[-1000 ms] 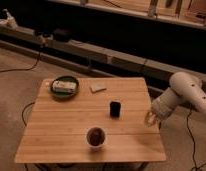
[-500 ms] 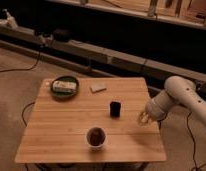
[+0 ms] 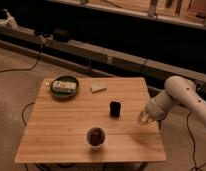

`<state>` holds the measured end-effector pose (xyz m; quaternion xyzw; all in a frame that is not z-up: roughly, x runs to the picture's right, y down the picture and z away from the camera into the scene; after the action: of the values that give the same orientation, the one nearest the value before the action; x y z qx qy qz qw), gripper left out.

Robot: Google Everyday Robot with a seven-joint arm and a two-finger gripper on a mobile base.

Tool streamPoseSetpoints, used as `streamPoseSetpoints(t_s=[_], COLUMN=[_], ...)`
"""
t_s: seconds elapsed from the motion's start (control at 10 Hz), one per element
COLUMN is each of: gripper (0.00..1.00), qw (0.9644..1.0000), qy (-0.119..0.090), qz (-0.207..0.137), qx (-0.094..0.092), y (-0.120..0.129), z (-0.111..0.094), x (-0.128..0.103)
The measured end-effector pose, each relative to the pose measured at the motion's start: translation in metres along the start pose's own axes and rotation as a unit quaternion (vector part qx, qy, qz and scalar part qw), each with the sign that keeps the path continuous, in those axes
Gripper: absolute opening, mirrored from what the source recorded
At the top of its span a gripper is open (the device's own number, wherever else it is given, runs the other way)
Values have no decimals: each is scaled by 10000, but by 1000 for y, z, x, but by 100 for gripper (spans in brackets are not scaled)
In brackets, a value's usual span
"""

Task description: Knock the eraser over

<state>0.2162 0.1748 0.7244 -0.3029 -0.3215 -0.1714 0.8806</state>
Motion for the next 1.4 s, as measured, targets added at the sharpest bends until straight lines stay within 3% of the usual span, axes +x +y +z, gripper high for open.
streamPoseSetpoints(t_s=[1.0,1.4], gripper=[0,0], qw=[10000,9993], qy=[20,374], qz=[0,-14], qx=[-7,-6], y=[1,-26], z=[1,15], x=[1,2])
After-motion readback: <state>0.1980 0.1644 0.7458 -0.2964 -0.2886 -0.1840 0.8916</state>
